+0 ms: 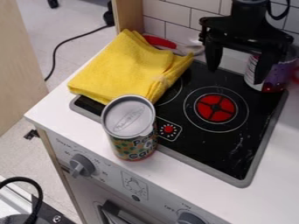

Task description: Move the can at the right side of the burner

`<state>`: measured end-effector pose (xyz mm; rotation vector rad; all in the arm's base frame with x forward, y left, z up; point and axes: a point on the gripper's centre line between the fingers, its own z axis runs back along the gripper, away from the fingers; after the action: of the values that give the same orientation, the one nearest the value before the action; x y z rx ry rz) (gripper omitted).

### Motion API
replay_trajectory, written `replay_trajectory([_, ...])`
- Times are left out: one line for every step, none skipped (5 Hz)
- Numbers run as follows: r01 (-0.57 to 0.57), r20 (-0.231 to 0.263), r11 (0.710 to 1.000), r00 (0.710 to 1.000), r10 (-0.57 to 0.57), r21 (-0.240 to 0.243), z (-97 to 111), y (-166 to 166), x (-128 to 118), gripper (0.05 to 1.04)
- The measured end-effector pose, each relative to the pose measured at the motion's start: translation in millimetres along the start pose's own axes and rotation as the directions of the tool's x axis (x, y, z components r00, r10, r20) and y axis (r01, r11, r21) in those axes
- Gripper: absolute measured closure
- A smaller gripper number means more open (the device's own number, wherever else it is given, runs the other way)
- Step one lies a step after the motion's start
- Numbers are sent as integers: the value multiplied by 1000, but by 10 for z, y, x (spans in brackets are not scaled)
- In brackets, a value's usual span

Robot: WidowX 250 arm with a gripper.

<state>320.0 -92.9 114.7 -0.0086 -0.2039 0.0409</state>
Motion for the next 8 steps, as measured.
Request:
replay_trajectory([9, -35, 1000, 999, -9, 7, -85, 7, -57, 85])
replay_trajectory([181, -134, 983, 974, -182, -24, -115, 67, -225, 85])
replay_trajectory([254, -115, 963, 958, -263, -87, 40, 175, -332, 85])
replay_trajectory([285, -122, 954, 947, -295, -93, 103, 320, -488, 85])
replay_trajectory([381, -122, 923, 915, -386, -60, 169, 544, -706, 85])
replay_trajectory([428, -89, 904, 900, -427, -15, 234, 768, -836, 85])
replay_trajectory([471, -62, 881, 881, -469, 39, 334, 972, -963, 85])
replay_trajectory([496, -119, 867, 865, -488, 55, 261, 1143, -1132, 85])
